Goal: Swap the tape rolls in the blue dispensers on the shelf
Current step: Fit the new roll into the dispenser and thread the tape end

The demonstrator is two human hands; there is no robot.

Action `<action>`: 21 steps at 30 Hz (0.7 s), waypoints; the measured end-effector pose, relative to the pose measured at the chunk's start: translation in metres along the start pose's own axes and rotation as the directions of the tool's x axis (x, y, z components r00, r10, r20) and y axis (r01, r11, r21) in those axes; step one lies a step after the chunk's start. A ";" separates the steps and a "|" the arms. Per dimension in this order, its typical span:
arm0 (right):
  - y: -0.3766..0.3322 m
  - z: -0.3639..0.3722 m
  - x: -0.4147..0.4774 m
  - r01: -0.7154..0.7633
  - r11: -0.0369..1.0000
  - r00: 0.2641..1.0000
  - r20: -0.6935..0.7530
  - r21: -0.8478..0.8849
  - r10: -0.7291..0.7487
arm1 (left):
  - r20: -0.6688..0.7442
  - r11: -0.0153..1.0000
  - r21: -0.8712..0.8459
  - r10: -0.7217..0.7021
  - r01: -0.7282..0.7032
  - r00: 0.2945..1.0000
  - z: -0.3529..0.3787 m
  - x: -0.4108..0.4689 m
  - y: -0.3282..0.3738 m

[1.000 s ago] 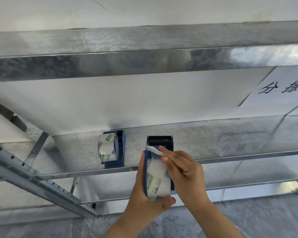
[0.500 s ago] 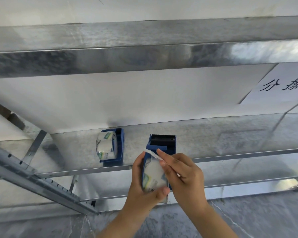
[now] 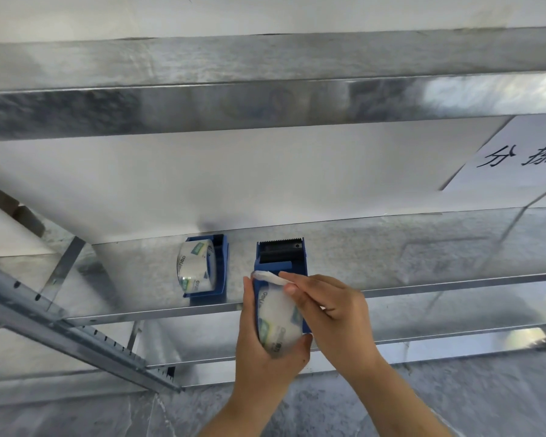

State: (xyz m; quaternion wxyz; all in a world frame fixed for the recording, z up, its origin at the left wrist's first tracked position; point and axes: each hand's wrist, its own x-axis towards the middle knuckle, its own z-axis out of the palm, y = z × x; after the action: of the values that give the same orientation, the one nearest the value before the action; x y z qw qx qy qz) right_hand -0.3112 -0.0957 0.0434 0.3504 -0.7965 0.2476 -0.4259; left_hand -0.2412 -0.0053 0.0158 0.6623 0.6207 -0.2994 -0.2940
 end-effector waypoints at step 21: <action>-0.036 -0.041 0.086 -0.134 0.916 0.980 -0.086 0.378 0.180 | 0.100 0.991 0.072 0.103 -0.111 0.990 -0.010 -0.012 -0.007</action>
State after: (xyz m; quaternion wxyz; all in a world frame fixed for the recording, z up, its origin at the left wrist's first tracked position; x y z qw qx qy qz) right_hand -0.2983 -0.1465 0.1304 0.5120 -0.6668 0.2465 -0.4822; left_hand -0.2415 0.0097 0.0079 0.6374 0.6139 -0.3752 -0.2758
